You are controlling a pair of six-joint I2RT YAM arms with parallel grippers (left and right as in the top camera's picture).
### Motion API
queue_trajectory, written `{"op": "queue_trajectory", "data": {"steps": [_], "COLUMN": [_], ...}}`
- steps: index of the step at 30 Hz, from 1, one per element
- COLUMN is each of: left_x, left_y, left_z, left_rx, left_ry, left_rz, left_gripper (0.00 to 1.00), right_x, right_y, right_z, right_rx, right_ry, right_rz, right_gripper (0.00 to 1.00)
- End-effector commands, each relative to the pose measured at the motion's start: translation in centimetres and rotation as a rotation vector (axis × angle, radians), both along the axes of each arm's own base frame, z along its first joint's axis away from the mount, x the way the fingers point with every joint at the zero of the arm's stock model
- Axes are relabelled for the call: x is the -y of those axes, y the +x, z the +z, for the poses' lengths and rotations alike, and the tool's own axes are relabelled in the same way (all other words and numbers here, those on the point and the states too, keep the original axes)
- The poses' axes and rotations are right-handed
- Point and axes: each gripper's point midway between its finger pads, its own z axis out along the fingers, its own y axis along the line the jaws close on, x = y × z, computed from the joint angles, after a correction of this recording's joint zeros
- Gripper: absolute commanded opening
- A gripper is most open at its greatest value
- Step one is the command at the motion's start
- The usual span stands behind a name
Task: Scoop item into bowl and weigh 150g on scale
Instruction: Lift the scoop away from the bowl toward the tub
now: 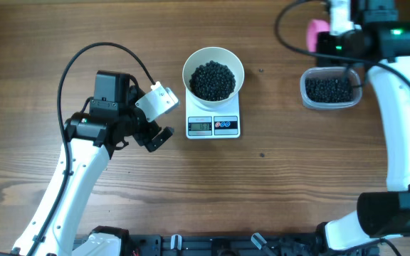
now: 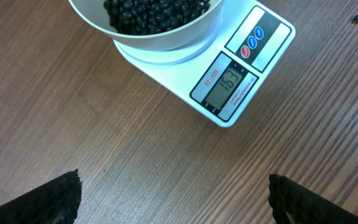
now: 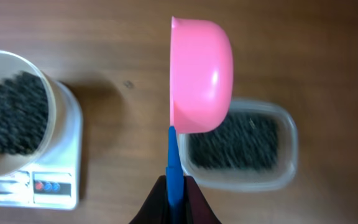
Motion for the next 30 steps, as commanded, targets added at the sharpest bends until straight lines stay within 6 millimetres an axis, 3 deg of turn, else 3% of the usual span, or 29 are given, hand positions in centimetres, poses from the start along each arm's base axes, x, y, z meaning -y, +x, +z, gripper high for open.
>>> {"op": "queue_trajectory", "data": {"steps": [1, 5, 10, 14, 18, 20, 25, 27, 30], "left_x": [0.1, 0.1, 0.1, 0.1, 0.1, 0.1, 0.1, 0.1, 0.1], "left_y": [-0.2, -0.2, -0.2, -0.2, -0.2, -0.2, -0.2, -0.2, -0.2], "left_z": [-0.2, -0.2, -0.2, -0.2, -0.2, -0.2, -0.2, -0.2, -0.2], "left_rx": [-0.004, -0.004, -0.004, -0.004, -0.004, -0.004, -0.004, -0.004, -0.004], "left_ry": [-0.008, -0.008, -0.008, -0.008, -0.008, -0.008, -0.008, -0.008, -0.008], "left_rz": [-0.018, -0.018, -0.018, -0.018, -0.018, -0.018, -0.018, -0.018, -0.018], "left_gripper": [1.00, 1.00, 1.00, 1.00, 1.00, 1.00, 1.00, 1.00, 1.00], "right_x": [3.2, 5.8, 5.6, 3.1, 0.3, -1.9, -10.5, -14.0, -18.9], "right_y": [-1.1, -1.9, -1.8, -0.6, 2.1, 3.7, 5.8, 5.9, 6.5], "right_z": [0.1, -0.7, -0.8, -0.1, 1.5, 1.0, -2.2, -2.3, -0.6], "right_rx": [-0.036, -0.072, -0.071, -0.018, 0.109, 0.132, 0.106, 0.110, 0.182], "right_ry": [0.035, 0.030, 0.042, 0.154, 0.271, 0.286, 0.240, 0.250, 0.320], "right_rz": [-0.082, -0.133, -0.124, -0.012, 0.093, 0.154, 0.323, 0.365, 0.337], "right_gripper": [0.04, 0.04, 0.04, 0.04, 0.04, 0.04, 0.04, 0.04, 0.04]}}
